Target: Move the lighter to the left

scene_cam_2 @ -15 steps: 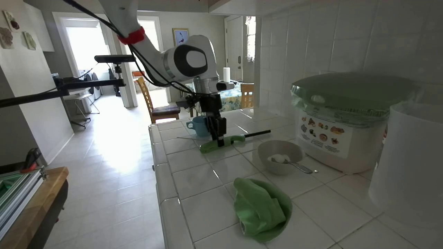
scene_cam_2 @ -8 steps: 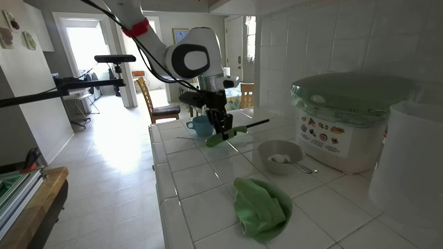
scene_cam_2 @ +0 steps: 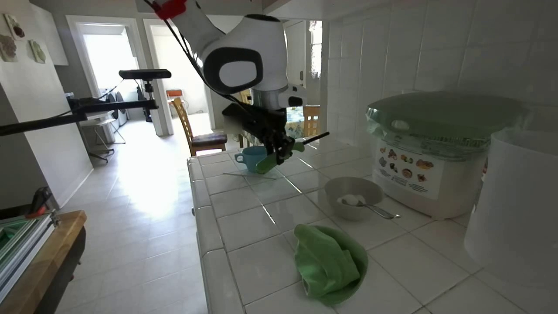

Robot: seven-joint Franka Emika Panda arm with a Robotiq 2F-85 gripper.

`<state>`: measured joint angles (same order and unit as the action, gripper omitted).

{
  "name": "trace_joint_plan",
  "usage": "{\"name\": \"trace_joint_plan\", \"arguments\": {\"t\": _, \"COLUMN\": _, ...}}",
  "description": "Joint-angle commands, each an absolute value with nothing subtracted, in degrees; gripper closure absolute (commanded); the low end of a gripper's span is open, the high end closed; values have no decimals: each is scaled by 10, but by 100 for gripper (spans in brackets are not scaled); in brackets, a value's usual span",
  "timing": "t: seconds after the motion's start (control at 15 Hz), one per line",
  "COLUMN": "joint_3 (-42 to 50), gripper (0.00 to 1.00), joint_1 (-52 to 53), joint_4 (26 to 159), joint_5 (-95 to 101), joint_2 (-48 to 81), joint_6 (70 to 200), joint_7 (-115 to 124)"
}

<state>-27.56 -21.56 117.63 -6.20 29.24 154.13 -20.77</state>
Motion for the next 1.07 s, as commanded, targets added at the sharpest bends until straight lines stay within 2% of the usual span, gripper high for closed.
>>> {"name": "trace_joint_plan", "arguments": {"t": 0.0, "joint_3": -334, "gripper": 84, "joint_1": -278, "joint_4": 1178, "joint_5": -172, "joint_2": 295, "joint_6": 1497, "joint_7": -350}}
{"name": "trace_joint_plan", "arguments": {"t": 0.67, "joint_3": -262, "gripper": 84, "joint_1": -272, "joint_4": 1159, "joint_5": -360, "joint_2": 289, "joint_6": 1356, "joint_7": -507}}
{"name": "trace_joint_plan", "arguments": {"t": 1.0, "joint_3": -199, "gripper": 84, "joint_1": -236, "joint_4": 1136, "joint_5": -420, "joint_2": 295, "joint_6": 1275, "joint_7": -565}}
